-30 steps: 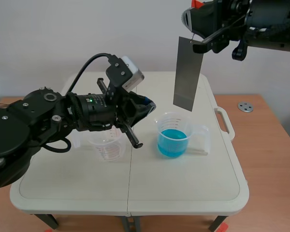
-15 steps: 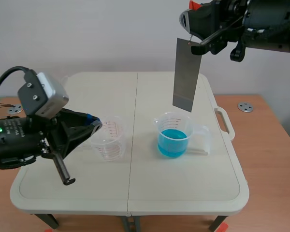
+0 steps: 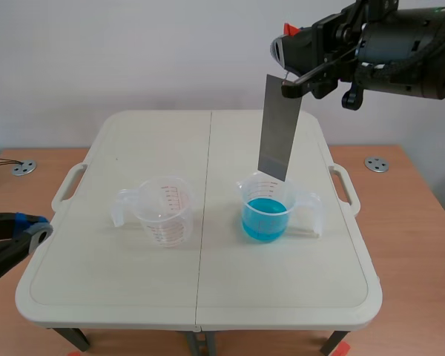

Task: Hold the metal plate by the orange handle, dip it into the blue solution, take it out and point at it, then put the plate back in the beaker on the left.
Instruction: 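Lower the plate into the blue solution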

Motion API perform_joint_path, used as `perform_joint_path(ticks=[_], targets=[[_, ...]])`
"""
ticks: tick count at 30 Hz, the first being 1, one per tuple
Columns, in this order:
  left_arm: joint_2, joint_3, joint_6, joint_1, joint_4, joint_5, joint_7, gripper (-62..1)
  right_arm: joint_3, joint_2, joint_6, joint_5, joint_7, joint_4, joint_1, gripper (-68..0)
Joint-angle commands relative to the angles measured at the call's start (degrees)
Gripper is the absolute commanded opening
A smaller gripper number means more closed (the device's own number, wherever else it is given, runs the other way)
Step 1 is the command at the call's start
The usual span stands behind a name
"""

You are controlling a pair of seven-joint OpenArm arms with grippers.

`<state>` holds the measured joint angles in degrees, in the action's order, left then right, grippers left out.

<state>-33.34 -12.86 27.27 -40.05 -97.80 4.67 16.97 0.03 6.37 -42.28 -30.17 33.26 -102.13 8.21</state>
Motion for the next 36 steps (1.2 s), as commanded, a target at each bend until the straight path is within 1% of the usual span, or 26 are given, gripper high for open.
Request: perform_joint_path(ticks=[1,9,12,18,28,36], targets=[[0.63,-1.18,0.11,-2.14,-0.83,1.92,1.73,-59.0,0.44,0.59,-0.44,-0.66,-1.55,0.50,1.01,-66.2],[4.17,-8.46,0.11,-11.80,-1.01,2.16,1.68,-59.0,0.44,0.59,-0.44,0.02,-3.04,3.80,1.01,-66.2],[4.94,-9.53,0.11,-14.60,-1.01,2.01,1.57,-59.0,0.44,0.59,-0.44,0.20,-3.56,5.05,1.01,-66.2],[4.92,-9.73,0.13,-19.76,-1.01,1.73,1.44,-59.0,0.37,0.59,-0.44,0.42,-5.84,7.23,1.01,-66.2],[4.92,-9.73,0.13,-21.05,-0.90,1.53,1.03,-59.0,0.37,0.59,-0.44,2.21,-9.70,11.50,1.01,-66.2],[4.92,-9.73,0.15,-21.03,-0.90,1.53,1.01,-59.0,0.28,0.57,-0.44,5.90,-15.02,16.35,1.03,-66.2]])
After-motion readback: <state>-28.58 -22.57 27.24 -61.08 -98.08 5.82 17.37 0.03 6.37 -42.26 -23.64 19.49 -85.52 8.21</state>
